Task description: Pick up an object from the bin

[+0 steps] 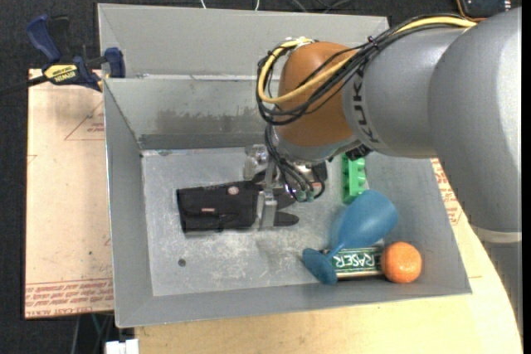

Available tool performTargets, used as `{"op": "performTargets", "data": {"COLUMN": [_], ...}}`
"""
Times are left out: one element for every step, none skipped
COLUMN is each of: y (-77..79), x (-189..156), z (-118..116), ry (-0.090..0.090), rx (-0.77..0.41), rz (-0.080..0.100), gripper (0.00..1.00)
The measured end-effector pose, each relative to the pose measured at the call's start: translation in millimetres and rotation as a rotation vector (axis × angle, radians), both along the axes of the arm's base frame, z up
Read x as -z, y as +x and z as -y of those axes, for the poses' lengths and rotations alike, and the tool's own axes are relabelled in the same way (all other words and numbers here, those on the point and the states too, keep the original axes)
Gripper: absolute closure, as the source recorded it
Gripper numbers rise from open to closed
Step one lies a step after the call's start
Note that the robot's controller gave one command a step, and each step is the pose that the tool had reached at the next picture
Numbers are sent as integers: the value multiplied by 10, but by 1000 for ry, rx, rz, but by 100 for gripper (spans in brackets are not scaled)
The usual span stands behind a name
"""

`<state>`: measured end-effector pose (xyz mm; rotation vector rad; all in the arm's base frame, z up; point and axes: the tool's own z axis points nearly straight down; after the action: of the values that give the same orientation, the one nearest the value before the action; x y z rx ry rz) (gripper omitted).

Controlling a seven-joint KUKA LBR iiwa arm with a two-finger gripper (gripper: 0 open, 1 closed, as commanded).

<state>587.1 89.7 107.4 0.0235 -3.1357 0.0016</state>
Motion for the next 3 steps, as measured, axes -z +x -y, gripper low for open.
{"op": "performTargets", "data": {"y": [-106, -76, -76], "x": [370, 359, 359], "z": [-427, -315, -315], "ry": [5, 4, 4], "rx": [9, 37, 37], "rz": [15, 16, 16], "gripper": [0, 100, 100]}}
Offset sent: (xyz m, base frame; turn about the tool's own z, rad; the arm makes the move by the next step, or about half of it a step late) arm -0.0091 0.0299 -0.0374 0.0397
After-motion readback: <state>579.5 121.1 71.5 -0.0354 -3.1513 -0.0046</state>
